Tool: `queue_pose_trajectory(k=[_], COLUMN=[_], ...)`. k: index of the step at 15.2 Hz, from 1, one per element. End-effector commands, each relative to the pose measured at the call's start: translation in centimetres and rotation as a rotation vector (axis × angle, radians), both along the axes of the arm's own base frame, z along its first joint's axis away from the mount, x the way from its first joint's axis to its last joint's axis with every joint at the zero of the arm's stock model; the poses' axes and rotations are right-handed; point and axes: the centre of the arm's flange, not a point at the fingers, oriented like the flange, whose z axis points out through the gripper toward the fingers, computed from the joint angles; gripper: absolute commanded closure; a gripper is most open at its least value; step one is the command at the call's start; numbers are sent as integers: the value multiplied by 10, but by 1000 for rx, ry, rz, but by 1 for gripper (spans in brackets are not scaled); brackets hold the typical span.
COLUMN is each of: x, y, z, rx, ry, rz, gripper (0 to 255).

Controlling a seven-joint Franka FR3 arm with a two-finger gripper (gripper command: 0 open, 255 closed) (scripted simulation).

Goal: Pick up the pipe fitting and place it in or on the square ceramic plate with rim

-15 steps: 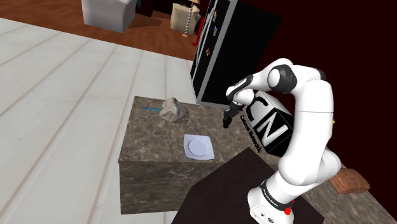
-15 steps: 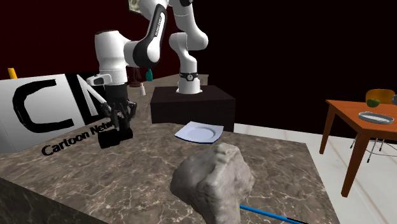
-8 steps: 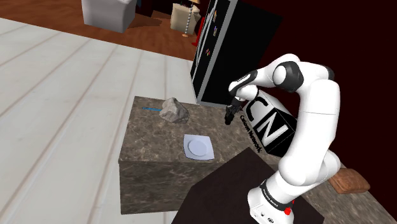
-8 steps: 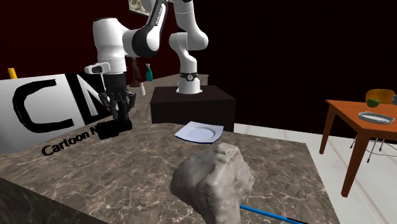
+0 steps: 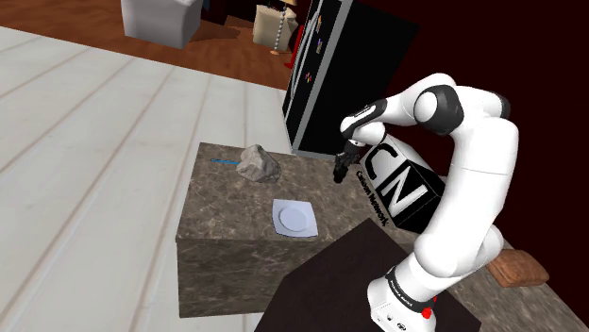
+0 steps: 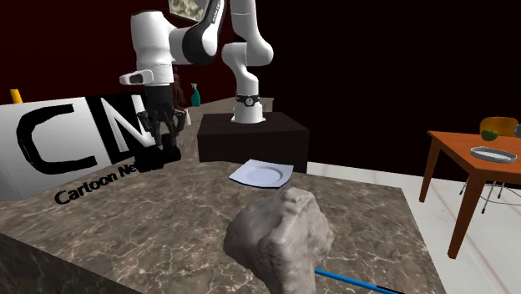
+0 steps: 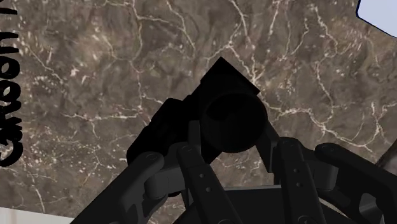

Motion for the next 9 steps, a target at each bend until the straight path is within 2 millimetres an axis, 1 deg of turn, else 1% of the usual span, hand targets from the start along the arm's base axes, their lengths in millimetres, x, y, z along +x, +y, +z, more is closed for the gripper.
queue_pose_trajectory(k=[1, 9], x=[-5, -25], y=[27, 130], z=[4, 13], rx=[0, 0], ry=[0, 0], rz=[0, 0], gripper=[255, 255])
